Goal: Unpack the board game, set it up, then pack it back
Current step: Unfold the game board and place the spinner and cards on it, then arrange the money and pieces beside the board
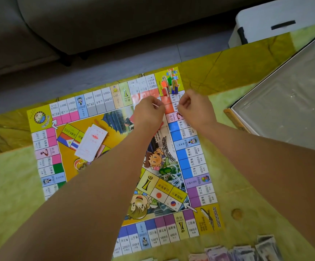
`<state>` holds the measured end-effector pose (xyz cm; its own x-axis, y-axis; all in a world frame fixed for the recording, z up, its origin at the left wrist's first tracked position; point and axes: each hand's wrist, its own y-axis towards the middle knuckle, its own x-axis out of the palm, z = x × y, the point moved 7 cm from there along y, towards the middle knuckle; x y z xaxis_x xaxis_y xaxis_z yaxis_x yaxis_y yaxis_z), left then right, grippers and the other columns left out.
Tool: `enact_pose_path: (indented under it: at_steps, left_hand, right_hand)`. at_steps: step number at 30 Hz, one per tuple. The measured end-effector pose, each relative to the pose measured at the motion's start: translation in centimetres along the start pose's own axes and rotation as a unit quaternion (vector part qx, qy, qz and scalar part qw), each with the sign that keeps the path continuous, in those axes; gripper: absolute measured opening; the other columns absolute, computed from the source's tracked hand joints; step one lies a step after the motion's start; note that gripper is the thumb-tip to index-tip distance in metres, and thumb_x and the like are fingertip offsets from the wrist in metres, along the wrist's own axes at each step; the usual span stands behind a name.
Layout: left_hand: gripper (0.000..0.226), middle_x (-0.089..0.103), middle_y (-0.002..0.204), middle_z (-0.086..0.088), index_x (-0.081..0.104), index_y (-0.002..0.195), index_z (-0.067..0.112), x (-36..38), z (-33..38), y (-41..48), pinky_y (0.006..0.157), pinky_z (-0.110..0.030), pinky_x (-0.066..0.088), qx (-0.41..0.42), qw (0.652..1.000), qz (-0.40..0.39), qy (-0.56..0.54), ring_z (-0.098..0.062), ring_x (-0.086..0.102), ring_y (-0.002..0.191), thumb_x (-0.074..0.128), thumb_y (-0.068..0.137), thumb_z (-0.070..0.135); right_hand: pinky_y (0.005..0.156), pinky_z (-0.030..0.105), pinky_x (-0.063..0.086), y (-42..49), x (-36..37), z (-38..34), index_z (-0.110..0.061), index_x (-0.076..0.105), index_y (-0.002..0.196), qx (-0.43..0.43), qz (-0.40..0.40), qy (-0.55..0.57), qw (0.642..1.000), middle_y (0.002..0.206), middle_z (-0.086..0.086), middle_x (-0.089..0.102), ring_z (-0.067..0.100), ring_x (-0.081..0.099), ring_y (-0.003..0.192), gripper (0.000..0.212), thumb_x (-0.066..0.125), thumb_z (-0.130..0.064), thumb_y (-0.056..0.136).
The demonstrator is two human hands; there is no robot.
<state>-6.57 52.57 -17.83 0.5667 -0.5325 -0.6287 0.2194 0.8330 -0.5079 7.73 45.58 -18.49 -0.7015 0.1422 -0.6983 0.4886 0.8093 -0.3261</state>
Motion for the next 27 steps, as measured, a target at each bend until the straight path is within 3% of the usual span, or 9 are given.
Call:
enact_pose_path:
  at_steps: [3, 6, 11, 16, 19, 21, 24, 27]
  left_hand:
    - [0.014, 0.068, 0.083, 0.002, 0.067, 0.095, 0.016, -0.3, -0.3, -2.1, 0.068, -0.029, 0.054, 0.011, 1.000, 0.001, 0.005, -0.016, 0.066, 0.072, 0.055, 0.093, 0.023]
    - [0.013, 0.064, 0.081, 0.004, 0.064, 0.092, 0.017, -0.3, -1.3, -5.3, 0.064, -0.027, 0.045, 0.022, 0.999, -0.016, 0.025, -0.017, 0.060, 0.073, 0.054, 0.094, 0.024]
    - [0.013, 0.067, 0.082, -0.003, 0.062, 0.089, 0.016, -0.2, -4.8, -10.5, 0.067, -0.033, 0.049, 0.013, 0.998, -0.047, 0.033, -0.024, 0.062, 0.076, 0.053, 0.095, 0.024]
    - [0.016, 0.063, 0.087, -0.003, 0.059, 0.103, 0.016, 1.9, -7.9, -14.9, 0.059, -0.030, 0.045, 0.006, 0.986, -0.153, 0.068, -0.021, 0.059, 0.066, 0.049, 0.098, 0.027]
    - [0.032, 0.060, 0.124, -0.006, 0.055, 0.128, 0.016, 3.0, -9.9, -17.3, 0.080, -0.036, 0.052, 0.002, 0.980, -0.186, 0.077, -0.028, 0.063, 0.099, 0.051, 0.097, 0.023]
    - [0.040, 0.049, 0.141, -0.006, 0.050, 0.137, 0.016, 3.2, -10.5, -18.7, 0.092, -0.034, 0.047, 0.021, 0.979, -0.186, 0.080, -0.027, 0.057, 0.116, 0.052, 0.097, 0.021]
    - [0.040, 0.045, 0.144, -0.005, 0.051, 0.137, 0.016, 3.1, -11.1, -20.3, 0.091, -0.029, 0.041, 0.039, 0.982, -0.171, 0.070, -0.023, 0.053, 0.120, 0.053, 0.097, 0.021]
    - [0.035, 0.053, 0.135, -0.007, 0.057, 0.129, 0.016, 2.8, -12.0, -21.9, 0.085, -0.029, 0.043, 0.052, 0.985, -0.137, 0.092, -0.023, 0.056, 0.114, 0.054, 0.095, 0.020]
  right_hand:
    - [0.072, 0.039, 0.054, -2.8, 0.3, -0.1, -0.021, 0.059, 0.087, -0.001, -0.042, 0.035, 0.999, 0.079, -0.002, 0.064, 0.015, 0.061, 0.073, 0.009, 0.063, -0.013, 0.086]
    - [0.074, 0.040, 0.054, -6.4, 0.8, 0.4, -0.016, 0.062, 0.093, 0.002, -0.071, 0.055, 0.996, 0.082, 0.000, 0.064, 0.016, 0.059, 0.072, 0.008, 0.060, -0.009, 0.087]
    - [0.071, 0.044, 0.053, -11.9, 1.7, 2.4, -0.017, 0.062, 0.096, 0.027, -0.099, 0.040, 0.994, 0.083, 0.002, 0.064, 0.023, 0.059, 0.071, 0.011, 0.054, -0.010, 0.092]
    - [0.076, 0.040, 0.051, -16.6, 3.3, 2.7, -0.013, 0.061, 0.105, 0.024, -0.114, 0.010, 0.993, 0.096, 0.007, 0.065, 0.024, 0.058, 0.077, 0.016, 0.052, -0.009, 0.092]
    - [0.089, 0.037, 0.046, -19.1, 4.8, 2.9, -0.012, 0.056, 0.124, 0.023, -0.129, -0.020, 0.991, 0.124, 0.009, 0.053, 0.024, 0.058, 0.101, 0.032, 0.055, -0.009, 0.092]
    - [0.090, 0.035, 0.045, -20.5, 5.4, 2.9, -0.012, 0.052, 0.130, 0.018, -0.133, -0.021, 0.991, 0.131, 0.010, 0.046, 0.026, 0.056, 0.108, 0.040, 0.057, -0.009, 0.091]
    - [0.088, 0.026, 0.039, -22.5, 5.5, 3.0, -0.013, 0.048, 0.135, 0.023, -0.124, 0.013, 0.992, 0.136, 0.008, 0.045, 0.023, 0.053, 0.114, 0.045, 0.058, -0.010, 0.092]
    - [0.088, 0.031, 0.046, -24.6, 5.3, 3.4, -0.014, 0.054, 0.128, 0.052, -0.102, 0.039, 0.993, 0.128, 0.006, 0.053, 0.022, 0.057, 0.106, 0.036, 0.056, -0.010, 0.093]
